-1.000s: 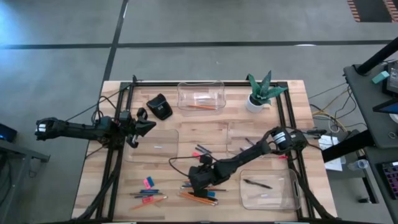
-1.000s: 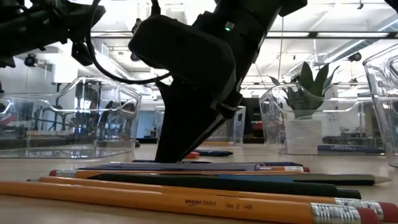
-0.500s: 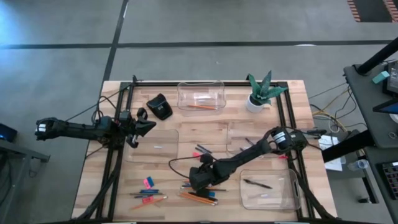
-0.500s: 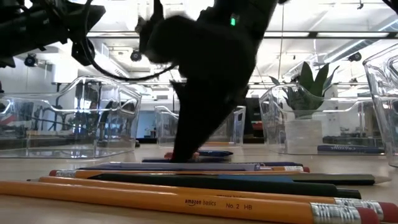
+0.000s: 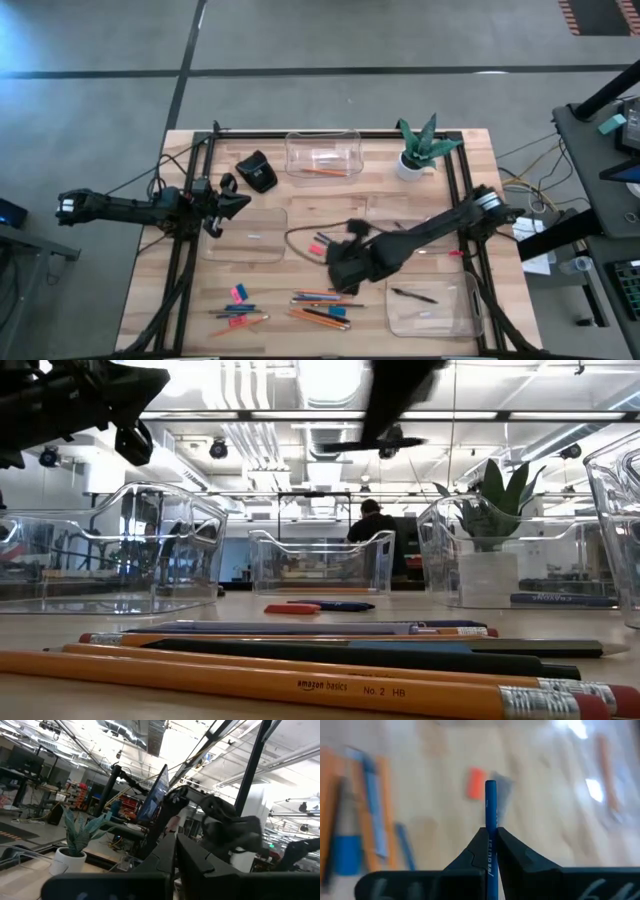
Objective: Sort crayons/erasers/pens/pencils in bins
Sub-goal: Put the blue crayon into the middle right transparent bin
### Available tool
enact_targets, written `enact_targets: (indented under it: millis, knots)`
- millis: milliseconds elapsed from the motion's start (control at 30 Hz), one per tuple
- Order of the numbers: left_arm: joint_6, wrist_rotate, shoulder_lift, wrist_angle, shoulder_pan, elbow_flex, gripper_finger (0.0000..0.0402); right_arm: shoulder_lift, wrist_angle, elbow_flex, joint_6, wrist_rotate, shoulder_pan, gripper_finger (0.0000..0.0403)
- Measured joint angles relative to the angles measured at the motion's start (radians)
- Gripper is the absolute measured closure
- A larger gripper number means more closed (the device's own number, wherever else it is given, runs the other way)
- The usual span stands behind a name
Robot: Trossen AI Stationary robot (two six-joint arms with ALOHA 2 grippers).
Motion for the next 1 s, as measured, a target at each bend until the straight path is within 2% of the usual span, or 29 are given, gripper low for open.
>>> enact_targets:
  millis: [200,467,700,1000]
  knots:
    - [0.000,0.000,0.000,0.000,0.000,0.000,0.0402,-0.179,-0.171,-0.170,0.263,0.043,0.014,0.0390]
    - [0.000,0.000,0.000,0.000,0.000,0.000,0.0402,-0.339,-0.158,-0.488,0.535,0.040,0.032,0.0390]
    - [0.000,0.000,0.000,0.000,0.000,0.000,0.0402,-0.364,-0.047,-0.667,0.570,0.013,0.024,0.0390]
    - [0.000,0.000,0.000,0.000,0.000,0.000,0.0402,-0.388,0.040,-0.782,0.527,-0.028,0.023,0.0390]
